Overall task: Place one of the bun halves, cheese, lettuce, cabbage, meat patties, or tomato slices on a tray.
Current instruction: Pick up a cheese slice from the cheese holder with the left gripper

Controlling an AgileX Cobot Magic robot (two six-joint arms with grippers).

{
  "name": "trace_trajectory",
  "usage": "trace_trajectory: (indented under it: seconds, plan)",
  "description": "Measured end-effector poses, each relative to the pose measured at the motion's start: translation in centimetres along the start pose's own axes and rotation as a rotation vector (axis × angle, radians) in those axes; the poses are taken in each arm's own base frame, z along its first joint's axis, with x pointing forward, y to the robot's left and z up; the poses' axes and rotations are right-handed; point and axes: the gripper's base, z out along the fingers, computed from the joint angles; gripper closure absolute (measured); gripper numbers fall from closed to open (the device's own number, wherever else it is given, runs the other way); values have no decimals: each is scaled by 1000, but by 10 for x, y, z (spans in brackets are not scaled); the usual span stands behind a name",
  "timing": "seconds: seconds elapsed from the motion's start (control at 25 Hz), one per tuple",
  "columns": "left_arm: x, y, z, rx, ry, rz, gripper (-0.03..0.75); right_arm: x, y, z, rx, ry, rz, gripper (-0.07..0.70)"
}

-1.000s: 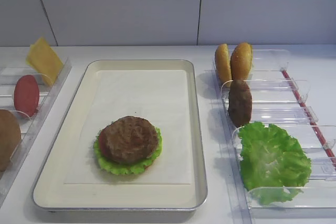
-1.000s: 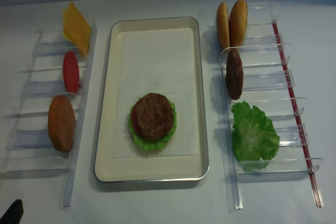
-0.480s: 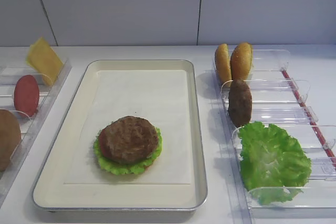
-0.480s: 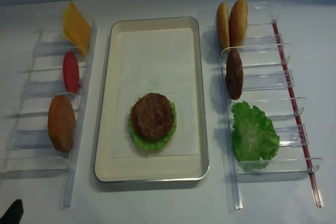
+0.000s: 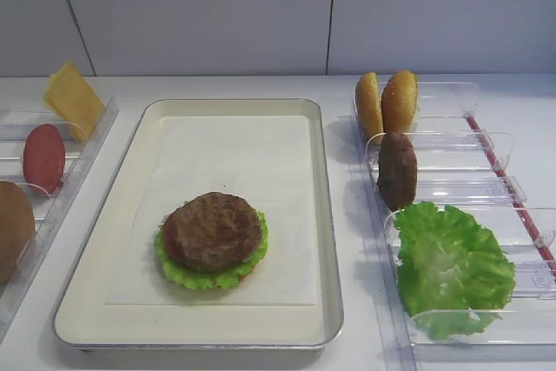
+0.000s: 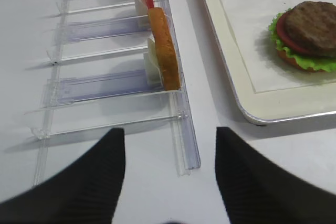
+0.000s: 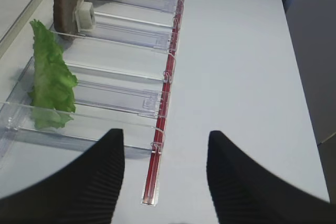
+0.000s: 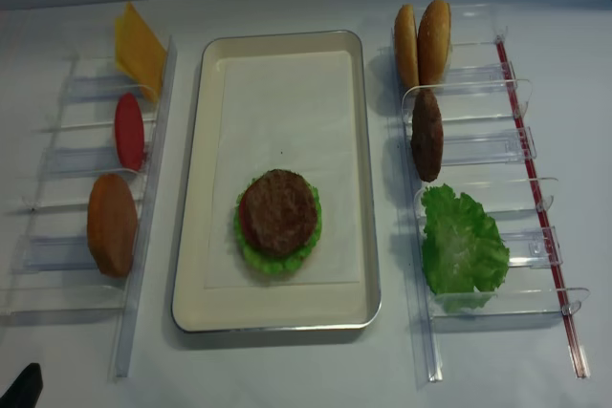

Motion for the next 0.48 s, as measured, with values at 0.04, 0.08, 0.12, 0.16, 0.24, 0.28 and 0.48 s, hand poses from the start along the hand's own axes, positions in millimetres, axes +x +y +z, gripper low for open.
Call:
trace_trajectory:
  seconds: [0.04, 0.08, 0.12, 0.16, 0.24, 0.28, 0.48]
  plan:
    - [0, 0, 0, 0, 0, 0, 321, 0, 0, 0, 0, 0, 0, 225]
    - [0, 0, 0, 0, 0, 0, 321, 0, 0, 0, 0, 0, 2, 225]
    - [0, 0, 0, 0, 0, 0, 321, 0, 0, 0, 0, 0, 2, 225]
    - [0, 0, 0, 0, 0, 0, 321, 0, 0, 0, 0, 0, 2, 225]
    - [0, 0, 0, 0, 0, 0, 321, 0, 0, 0, 0, 0, 2, 225]
    - [0, 0, 0, 0, 0, 0, 321, 0, 0, 0, 0, 0, 2, 225]
    - [0, 0, 0, 0, 0, 0, 321, 0, 0, 0, 0, 0, 2, 225]
